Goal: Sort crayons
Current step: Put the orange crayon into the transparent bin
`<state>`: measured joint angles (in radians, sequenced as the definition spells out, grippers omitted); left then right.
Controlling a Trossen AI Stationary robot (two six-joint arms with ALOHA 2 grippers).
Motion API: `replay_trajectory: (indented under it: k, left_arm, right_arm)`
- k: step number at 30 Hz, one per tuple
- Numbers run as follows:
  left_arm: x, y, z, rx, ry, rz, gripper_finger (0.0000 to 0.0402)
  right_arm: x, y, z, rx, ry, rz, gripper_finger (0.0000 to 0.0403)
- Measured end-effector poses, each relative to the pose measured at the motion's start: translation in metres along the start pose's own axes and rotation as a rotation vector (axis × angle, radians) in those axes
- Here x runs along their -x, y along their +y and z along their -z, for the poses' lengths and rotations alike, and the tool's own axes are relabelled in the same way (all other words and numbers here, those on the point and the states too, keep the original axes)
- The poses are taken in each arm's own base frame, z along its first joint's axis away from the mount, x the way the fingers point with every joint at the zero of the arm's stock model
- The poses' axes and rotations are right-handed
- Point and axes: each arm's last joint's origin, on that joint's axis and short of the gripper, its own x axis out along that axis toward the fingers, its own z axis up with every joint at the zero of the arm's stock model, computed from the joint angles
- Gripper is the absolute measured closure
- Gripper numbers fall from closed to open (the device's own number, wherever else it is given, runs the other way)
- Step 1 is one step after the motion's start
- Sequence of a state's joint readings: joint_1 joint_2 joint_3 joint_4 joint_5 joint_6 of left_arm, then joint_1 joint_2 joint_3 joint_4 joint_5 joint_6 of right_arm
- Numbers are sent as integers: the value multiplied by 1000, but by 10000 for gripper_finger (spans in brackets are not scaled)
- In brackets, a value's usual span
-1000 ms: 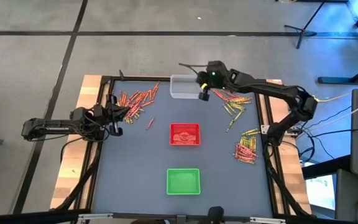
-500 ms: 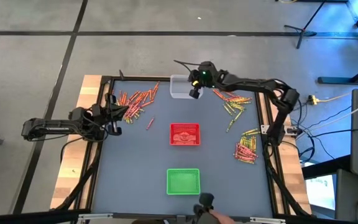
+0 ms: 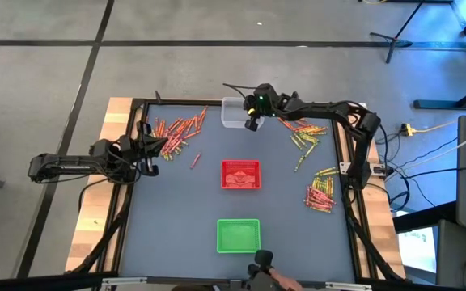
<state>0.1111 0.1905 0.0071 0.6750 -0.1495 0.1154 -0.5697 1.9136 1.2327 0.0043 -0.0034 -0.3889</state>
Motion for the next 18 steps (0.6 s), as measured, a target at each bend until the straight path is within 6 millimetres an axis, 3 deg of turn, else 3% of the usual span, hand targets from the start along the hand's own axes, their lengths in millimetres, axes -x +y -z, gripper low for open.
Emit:
replay_trajectory:
  k: [9, 18]
  left_arm:
    - [0, 0, 0, -1, -1, 10, 401]
    - [0, 0, -2, 2, -23, 18, 401]
  right_arm:
    - [-11, 5, 8, -27, 22, -45, 372]
    - [-6, 6, 3, -67, 54, -51, 246]
